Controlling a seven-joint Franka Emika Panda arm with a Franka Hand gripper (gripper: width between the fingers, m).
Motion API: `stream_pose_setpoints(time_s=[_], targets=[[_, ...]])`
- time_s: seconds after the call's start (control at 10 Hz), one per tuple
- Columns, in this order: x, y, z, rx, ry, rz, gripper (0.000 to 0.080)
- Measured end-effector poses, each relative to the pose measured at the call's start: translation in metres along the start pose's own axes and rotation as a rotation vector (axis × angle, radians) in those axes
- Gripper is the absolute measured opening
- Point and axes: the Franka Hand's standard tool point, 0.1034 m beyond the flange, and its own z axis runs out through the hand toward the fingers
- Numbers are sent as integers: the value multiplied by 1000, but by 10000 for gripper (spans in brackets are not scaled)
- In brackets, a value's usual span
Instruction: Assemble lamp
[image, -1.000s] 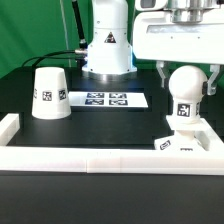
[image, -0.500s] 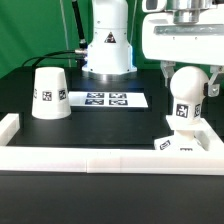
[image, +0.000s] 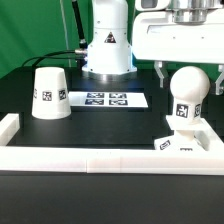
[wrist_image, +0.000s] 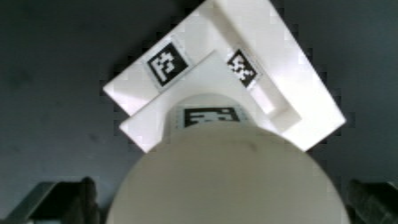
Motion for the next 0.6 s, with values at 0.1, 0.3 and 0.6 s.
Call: stream_pose_setpoints(time_s=[0.1, 0.3, 0.6], targets=[[-1, -1, 0, 1, 1, -98, 698], [-1, -1, 0, 0, 0, -280, 698], [1, 3, 1, -3, -3, -530, 698]])
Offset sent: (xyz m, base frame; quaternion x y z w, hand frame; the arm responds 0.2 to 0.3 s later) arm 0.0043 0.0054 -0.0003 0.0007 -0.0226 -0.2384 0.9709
